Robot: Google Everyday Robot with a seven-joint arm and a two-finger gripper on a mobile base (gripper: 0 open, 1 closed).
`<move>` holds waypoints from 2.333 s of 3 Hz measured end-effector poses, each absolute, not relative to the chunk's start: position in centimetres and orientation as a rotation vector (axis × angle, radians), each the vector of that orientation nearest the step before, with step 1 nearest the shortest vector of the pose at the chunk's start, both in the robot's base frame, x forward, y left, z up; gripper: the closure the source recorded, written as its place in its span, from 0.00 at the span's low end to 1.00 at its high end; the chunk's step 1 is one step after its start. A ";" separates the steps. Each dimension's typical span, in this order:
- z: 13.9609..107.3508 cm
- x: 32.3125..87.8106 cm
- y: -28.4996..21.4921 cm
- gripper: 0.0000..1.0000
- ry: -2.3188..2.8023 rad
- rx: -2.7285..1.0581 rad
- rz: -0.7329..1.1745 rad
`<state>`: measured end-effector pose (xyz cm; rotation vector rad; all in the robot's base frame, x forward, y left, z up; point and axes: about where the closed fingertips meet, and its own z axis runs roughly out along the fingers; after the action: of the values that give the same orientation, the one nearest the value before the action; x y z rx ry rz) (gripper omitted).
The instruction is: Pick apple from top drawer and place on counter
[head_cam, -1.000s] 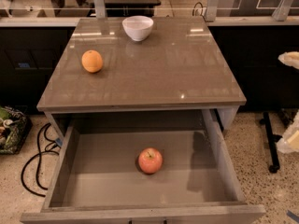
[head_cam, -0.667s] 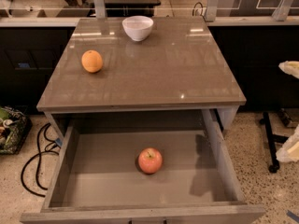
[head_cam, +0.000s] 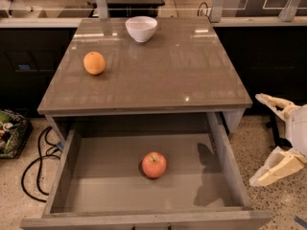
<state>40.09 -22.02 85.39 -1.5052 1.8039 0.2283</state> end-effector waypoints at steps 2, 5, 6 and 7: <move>81.0 41.3 -20.2 0.00 1.800 -1.495 0.282; 70.1 43.7 -16.7 0.00 1.755 -1.385 0.512; 66.7 44.0 -11.8 0.00 1.698 -1.383 0.618; 66.7 44.0 -11.8 0.00 1.698 -1.383 0.618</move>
Offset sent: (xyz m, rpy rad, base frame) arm 0.0247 0.0326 -0.1000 0.0831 0.0483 0.0120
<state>43.97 -11.78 66.69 -1.3830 1.6981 0.6182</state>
